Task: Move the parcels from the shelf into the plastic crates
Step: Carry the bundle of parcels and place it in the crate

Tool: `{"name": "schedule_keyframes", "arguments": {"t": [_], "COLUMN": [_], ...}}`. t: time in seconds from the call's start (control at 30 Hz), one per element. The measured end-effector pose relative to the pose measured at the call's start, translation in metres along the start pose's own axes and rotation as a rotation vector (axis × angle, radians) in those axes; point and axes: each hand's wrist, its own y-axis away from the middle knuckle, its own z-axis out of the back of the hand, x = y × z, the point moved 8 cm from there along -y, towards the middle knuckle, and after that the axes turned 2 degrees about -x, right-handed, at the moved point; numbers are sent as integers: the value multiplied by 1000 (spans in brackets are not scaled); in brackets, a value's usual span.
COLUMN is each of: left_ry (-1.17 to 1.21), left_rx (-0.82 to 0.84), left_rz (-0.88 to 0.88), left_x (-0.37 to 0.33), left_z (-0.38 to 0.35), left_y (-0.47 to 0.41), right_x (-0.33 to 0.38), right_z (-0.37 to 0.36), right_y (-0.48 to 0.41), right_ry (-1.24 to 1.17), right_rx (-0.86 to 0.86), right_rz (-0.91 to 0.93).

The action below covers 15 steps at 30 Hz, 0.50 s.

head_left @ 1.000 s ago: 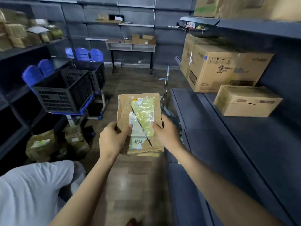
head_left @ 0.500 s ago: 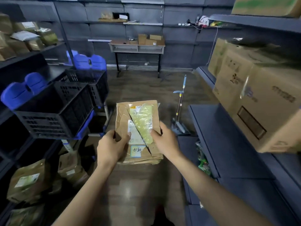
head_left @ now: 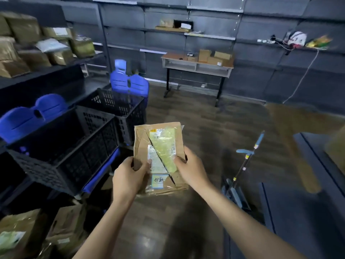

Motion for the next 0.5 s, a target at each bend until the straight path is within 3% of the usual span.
{"name": "schedule_keyframes", "arguments": {"t": [0.5], "left_ry": [34], "left_rx": [-243], "left_rz": [99], "left_x": [-11], "left_z": [-59], "left_y": [-330], "right_x": [32], "right_z": [-123], "right_y": [-373], "right_ry": [-102], "right_rx": [210], "right_rz": [177]}}
